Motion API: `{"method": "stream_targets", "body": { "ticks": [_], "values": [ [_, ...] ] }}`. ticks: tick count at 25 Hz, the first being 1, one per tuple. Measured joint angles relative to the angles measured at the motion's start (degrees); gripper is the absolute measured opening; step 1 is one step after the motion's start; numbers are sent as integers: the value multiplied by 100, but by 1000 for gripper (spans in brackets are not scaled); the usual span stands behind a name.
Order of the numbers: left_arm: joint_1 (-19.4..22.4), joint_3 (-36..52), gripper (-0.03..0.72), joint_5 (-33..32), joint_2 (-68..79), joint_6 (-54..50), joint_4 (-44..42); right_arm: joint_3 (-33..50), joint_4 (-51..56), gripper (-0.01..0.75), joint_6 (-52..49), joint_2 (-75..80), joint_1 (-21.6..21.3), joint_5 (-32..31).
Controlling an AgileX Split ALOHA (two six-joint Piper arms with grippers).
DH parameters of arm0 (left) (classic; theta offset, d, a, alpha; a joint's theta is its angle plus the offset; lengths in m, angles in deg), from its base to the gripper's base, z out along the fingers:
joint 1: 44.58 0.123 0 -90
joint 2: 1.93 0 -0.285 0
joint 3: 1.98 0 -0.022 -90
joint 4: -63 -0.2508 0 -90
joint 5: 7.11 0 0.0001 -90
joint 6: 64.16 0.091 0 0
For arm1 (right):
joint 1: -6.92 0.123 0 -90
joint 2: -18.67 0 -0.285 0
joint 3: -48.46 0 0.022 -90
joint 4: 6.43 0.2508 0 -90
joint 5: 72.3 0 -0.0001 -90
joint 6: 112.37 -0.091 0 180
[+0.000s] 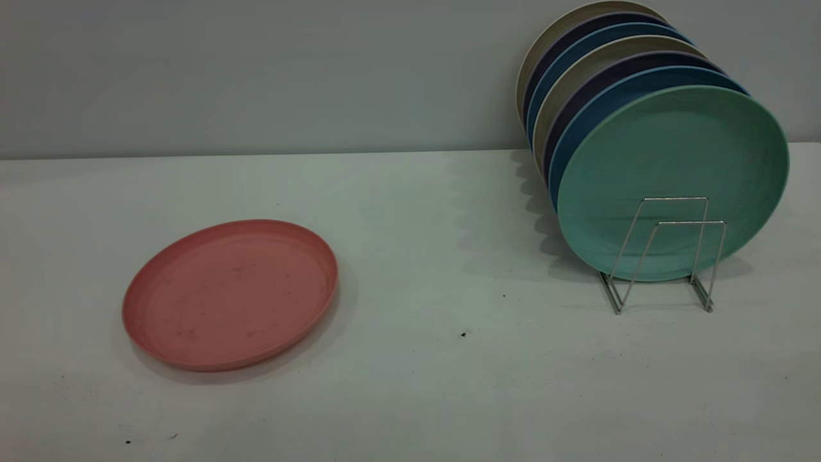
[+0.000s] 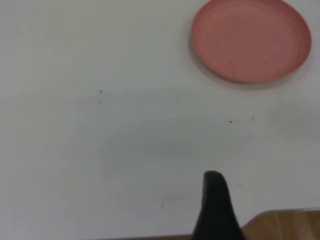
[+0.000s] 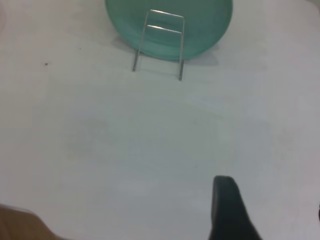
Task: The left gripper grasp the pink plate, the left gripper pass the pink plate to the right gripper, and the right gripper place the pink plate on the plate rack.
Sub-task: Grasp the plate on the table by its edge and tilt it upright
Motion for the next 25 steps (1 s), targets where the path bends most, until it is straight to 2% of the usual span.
{"method": "stream_targets", "body": {
  "ticks": [4, 8, 12, 19, 25],
  "values": [
    [0, -16, 549, 66, 0, 0, 0, 0, 0, 440, 0, 0, 0, 0],
    [0, -79, 549, 621, 0, -240, 147, -12, 0, 440, 20, 0, 0, 68],
    [0, -98, 549, 943, 389, -452, 397, -69, 1, 440, 118, 137, 0, 636],
    [0, -99, 549, 1844, 2431, -401, 457, -71, 583, 450, 554, 1410, 0, 1706],
    [0, -99, 549, 2783, 4343, 48, 1077, -71, 1375, 468, 1281, 2476, 0, 2386]
  ]
}}
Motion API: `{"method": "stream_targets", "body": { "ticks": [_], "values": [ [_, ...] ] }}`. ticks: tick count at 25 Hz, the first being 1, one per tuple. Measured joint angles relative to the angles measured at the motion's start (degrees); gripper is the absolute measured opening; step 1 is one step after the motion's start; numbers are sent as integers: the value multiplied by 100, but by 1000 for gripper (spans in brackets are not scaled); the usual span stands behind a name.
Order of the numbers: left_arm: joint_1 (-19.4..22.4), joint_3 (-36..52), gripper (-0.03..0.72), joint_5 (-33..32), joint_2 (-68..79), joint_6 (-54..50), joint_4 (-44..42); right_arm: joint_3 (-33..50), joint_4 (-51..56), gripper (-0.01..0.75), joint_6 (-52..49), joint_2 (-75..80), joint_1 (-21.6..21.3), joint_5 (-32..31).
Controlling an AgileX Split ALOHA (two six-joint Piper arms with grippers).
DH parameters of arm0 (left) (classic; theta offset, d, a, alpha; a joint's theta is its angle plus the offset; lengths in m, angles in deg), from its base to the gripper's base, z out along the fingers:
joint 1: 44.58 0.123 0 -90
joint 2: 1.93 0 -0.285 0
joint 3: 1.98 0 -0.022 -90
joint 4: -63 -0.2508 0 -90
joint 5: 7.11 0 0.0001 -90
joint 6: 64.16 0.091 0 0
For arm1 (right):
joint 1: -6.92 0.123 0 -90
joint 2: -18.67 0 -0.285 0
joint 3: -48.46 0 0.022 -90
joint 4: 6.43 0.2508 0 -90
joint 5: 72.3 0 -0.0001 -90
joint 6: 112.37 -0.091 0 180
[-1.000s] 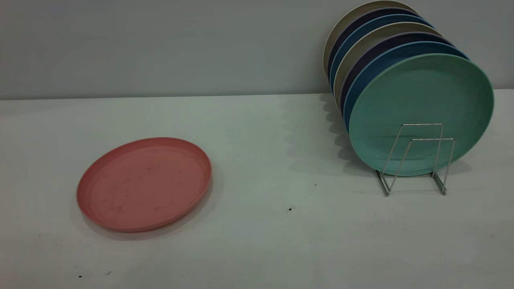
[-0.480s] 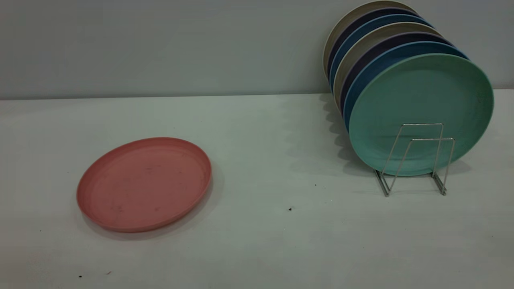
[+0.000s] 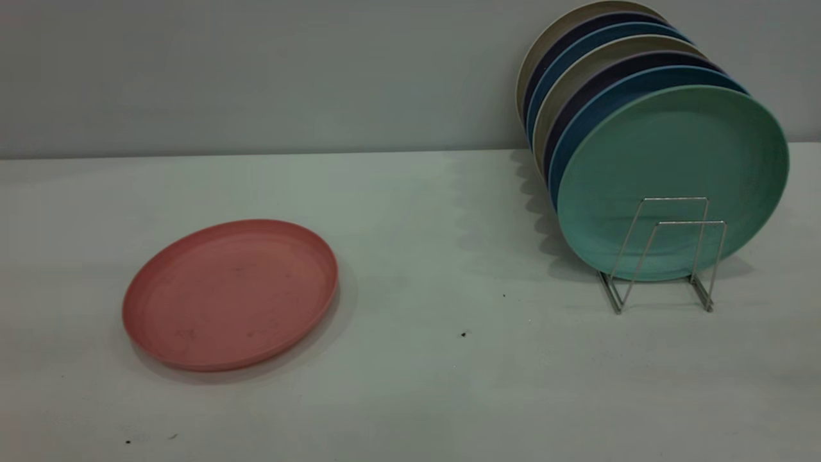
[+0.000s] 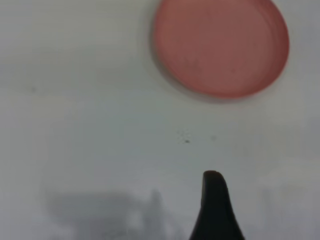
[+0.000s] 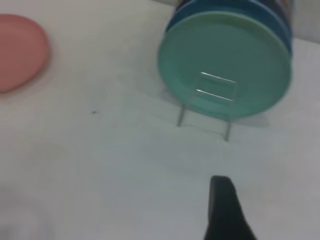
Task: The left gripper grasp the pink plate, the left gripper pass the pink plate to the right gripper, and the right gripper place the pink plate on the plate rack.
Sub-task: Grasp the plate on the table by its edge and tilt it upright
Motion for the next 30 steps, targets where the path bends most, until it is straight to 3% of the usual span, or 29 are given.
{"method": "stream_targets", "body": {
  "ticks": [6, 12, 15, 19, 23, 30],
  "values": [
    [0, 0, 549, 1124, 1804, 264, 327, 0, 130, 469, 231, 600, 0, 258],
    [20, -432, 549, 1750, 3767, 687, 757, 0, 209, 469, 295, 746, 0, 348],
    [216, -957, 549, 1770, 4741, 1299, 1435, 0, 260, 469, 334, 746, 0, 398],
    [811, -1659, 549, 1318, 5791, 2608, 2795, 0, 265, 469, 338, 746, 0, 403],
    [1251, -1846, 549, 1146, 6389, 3772, 4058, 0, 265, 469, 338, 746, 0, 403],
    [1425, -1865, 549, 1349, 6798, 4198, 4491, 0, 265, 469, 345, 746, 0, 416]
  ]
}}
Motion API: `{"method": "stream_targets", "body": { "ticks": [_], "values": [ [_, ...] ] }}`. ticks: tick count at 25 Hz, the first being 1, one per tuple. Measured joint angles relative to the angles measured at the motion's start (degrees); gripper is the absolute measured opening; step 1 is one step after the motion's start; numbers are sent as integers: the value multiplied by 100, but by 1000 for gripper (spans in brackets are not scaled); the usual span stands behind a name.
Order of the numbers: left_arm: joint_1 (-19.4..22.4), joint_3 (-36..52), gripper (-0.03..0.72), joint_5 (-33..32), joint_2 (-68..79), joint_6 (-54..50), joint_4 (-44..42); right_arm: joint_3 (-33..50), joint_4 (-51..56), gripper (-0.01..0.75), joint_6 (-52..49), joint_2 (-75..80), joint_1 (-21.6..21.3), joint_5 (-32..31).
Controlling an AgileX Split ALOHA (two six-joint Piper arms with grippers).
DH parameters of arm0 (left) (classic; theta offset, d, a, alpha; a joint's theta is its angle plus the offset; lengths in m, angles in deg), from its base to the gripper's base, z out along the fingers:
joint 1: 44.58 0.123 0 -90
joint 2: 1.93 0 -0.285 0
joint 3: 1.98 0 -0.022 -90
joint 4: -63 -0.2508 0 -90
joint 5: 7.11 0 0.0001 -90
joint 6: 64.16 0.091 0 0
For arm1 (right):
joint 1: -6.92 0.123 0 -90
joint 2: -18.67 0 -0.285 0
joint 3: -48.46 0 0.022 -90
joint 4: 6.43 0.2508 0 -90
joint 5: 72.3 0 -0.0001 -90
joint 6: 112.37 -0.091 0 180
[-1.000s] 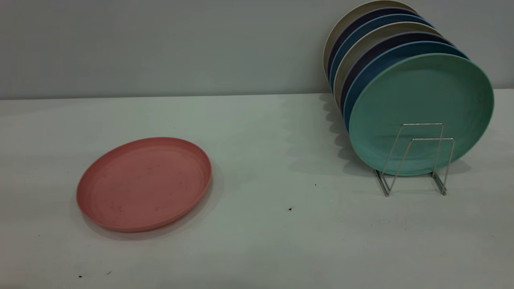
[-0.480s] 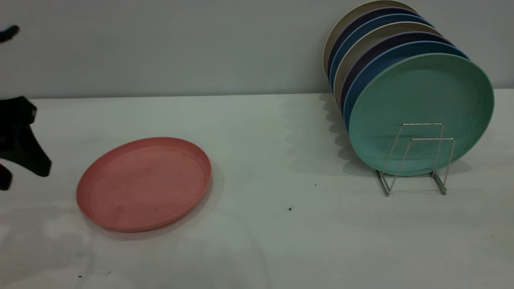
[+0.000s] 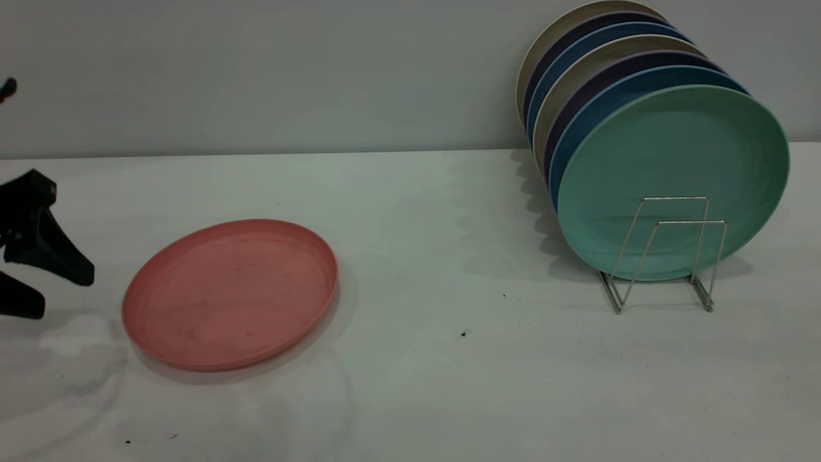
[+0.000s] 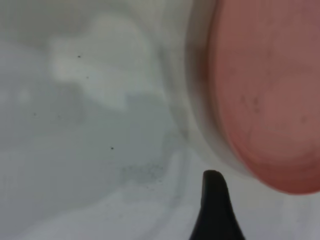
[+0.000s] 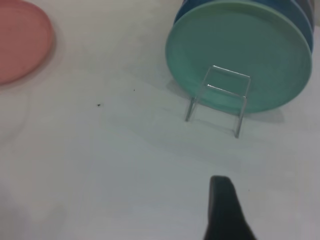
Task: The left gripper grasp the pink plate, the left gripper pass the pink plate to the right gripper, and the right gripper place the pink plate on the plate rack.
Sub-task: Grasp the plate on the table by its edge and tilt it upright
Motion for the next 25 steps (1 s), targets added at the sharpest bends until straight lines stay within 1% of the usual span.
{"method": "stream_targets", "body": {
  "ticks": [3, 5, 8, 13, 21, 25],
  "values": [
    [0, -11, 538, 124, 262, 86, 117, 0, 6, 469, 0, 0, 0, 67],
    [0, -18, 527, 193, 439, 278, 362, 0, 23, 469, 7, 0, 0, 104],
    [0, -31, 506, 205, 696, 910, 1061, 0, 45, 469, 7, 0, 0, 130],
    [0, -38, 481, 101, 1094, 2219, 2525, 0, 45, 469, 7, 0, 0, 130],
    [0, -38, 475, -57, 1466, 3036, 3431, 0, 113, 469, 7, 0, 0, 130],
    [0, -38, 471, -344, 1635, 3557, 4031, 0, 129, 469, 7, 0, 0, 130]
  ]
}}
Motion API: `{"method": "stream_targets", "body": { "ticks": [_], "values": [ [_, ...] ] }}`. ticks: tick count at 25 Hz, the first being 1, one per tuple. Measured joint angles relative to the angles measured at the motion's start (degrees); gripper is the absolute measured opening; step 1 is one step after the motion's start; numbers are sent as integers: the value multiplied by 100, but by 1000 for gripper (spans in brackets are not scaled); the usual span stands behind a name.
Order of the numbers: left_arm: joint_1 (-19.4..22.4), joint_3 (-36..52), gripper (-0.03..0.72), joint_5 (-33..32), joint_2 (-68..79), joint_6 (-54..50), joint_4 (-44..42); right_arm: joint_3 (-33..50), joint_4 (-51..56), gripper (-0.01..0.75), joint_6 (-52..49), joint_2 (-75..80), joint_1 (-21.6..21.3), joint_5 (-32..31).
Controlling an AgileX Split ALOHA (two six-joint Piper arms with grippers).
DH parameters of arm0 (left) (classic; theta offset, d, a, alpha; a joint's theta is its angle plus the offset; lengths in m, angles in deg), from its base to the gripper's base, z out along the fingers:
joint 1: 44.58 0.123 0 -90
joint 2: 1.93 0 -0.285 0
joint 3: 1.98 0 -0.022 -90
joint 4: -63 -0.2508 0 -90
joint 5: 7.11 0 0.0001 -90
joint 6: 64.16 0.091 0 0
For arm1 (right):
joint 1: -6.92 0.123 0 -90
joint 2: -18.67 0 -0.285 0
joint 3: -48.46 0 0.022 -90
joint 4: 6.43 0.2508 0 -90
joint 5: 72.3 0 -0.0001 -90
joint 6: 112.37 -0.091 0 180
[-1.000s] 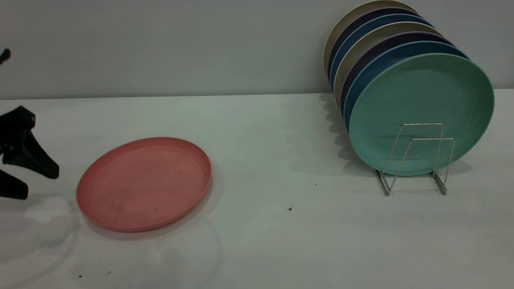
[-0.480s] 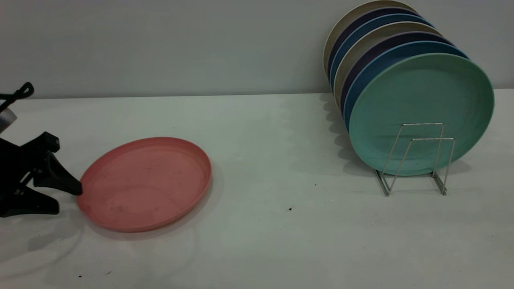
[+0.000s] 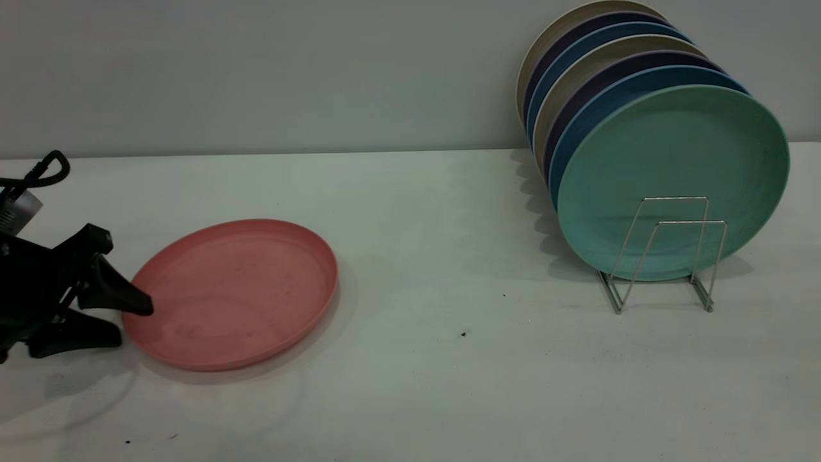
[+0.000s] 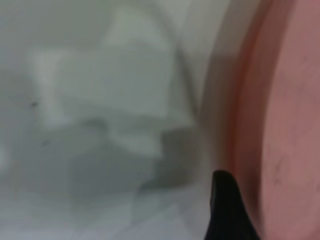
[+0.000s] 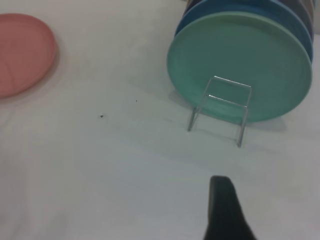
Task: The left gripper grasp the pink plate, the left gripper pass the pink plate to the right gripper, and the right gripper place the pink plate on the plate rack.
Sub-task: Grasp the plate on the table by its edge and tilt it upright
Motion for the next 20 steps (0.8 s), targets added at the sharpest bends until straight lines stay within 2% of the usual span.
{"method": "stream_targets", "body": {
  "ticks": [8, 11, 14, 17, 20],
  "values": [
    [0, -2, 419, -216, 333, 302, 351, 0, 2, 469, 0, 0, 0, 0],
    [0, -18, 367, -349, 412, 385, 384, 0, 2, 469, 0, 0, 0, 0],
    [0, -30, 236, -377, 415, 417, 384, 0, 20, 469, 0, 0, 0, 0],
    [0, -30, 62, -391, 415, 452, 403, 0, 145, 469, 0, 0, 0, -6],
    [0, -56, 19, -428, 415, 634, 391, 5, 428, 470, 0, 0, 0, -17]
  ]
}}
